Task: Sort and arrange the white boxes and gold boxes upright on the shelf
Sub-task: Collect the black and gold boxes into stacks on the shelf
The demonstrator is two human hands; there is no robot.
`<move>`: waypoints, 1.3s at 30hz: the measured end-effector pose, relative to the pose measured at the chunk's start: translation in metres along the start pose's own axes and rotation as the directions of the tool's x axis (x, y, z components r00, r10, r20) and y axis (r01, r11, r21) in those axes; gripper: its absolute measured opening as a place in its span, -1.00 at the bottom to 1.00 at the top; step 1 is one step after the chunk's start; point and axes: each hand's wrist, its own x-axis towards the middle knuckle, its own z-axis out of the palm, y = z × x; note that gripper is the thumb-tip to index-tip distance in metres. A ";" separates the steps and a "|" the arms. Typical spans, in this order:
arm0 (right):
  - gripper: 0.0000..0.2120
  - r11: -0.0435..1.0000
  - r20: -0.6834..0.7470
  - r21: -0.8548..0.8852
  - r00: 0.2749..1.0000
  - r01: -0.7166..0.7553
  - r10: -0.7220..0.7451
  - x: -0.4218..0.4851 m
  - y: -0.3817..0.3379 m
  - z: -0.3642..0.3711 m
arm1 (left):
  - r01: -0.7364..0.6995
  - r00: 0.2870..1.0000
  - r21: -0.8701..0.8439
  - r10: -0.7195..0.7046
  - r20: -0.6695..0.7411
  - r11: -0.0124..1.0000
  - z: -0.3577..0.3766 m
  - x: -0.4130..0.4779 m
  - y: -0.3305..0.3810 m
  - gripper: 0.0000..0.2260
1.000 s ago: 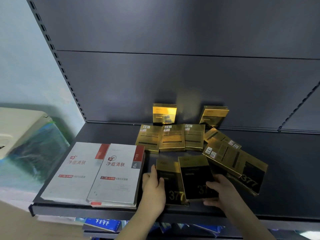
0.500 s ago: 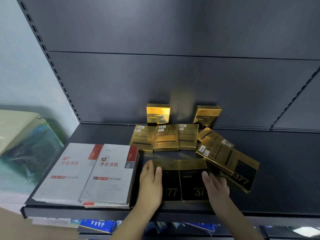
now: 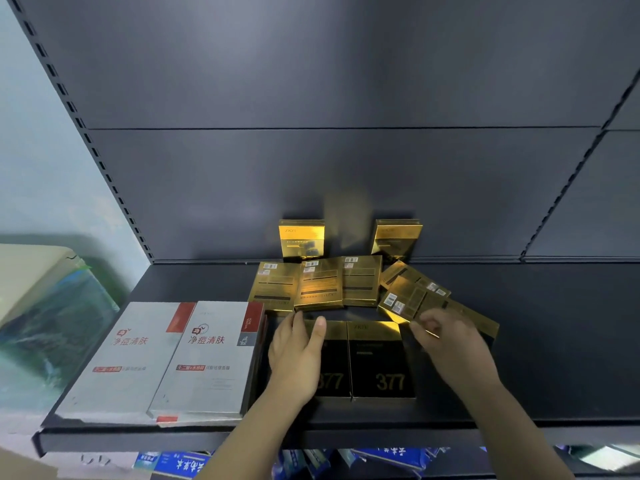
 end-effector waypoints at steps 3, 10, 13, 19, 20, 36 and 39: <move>-0.44 0.967 -0.005 -0.248 0.998 0.058 -0.061 0.022 0.019 0.002 | -0.078 0.997 -0.081 0.079 0.002 0.994 -0.001 -0.003 0.008 -0.40; -0.57 0.960 -0.102 -0.246 0.982 0.132 -0.161 0.032 0.027 0.004 | -0.298 0.946 -0.129 0.310 0.090 0.946 0.002 -0.002 0.031 -0.38; -0.71 0.946 -0.271 -0.254 0.925 0.200 -0.268 0.033 0.021 -0.008 | -0.327 0.933 -0.089 0.336 0.130 0.941 0.004 0.003 0.043 -0.46; -0.73 0.919 -0.232 0.386 0.973 0.086 0.007 0.031 -0.013 -0.047 | -0.413 0.880 -0.180 0.442 0.172 0.893 0.002 0.007 0.064 -0.44; -0.75 0.896 -0.194 0.438 0.981 0.077 0.010 0.031 -0.018 -0.051 | -0.378 0.888 -0.244 0.424 0.176 0.893 0.001 0.008 0.065 -0.40; -0.65 0.261 0.429 0.862 0.900 -0.435 0.084 0.018 -0.043 -0.006 | 0.062 0.998 -0.816 -0.034 0.052 0.575 -0.019 0.000 0.029 -0.90; -0.61 0.231 0.507 0.839 0.862 -0.493 -0.002 0.002 -0.048 0.015 | 0.118 0.992 -0.868 -0.091 0.084 0.482 -0.017 -0.007 0.024 -0.89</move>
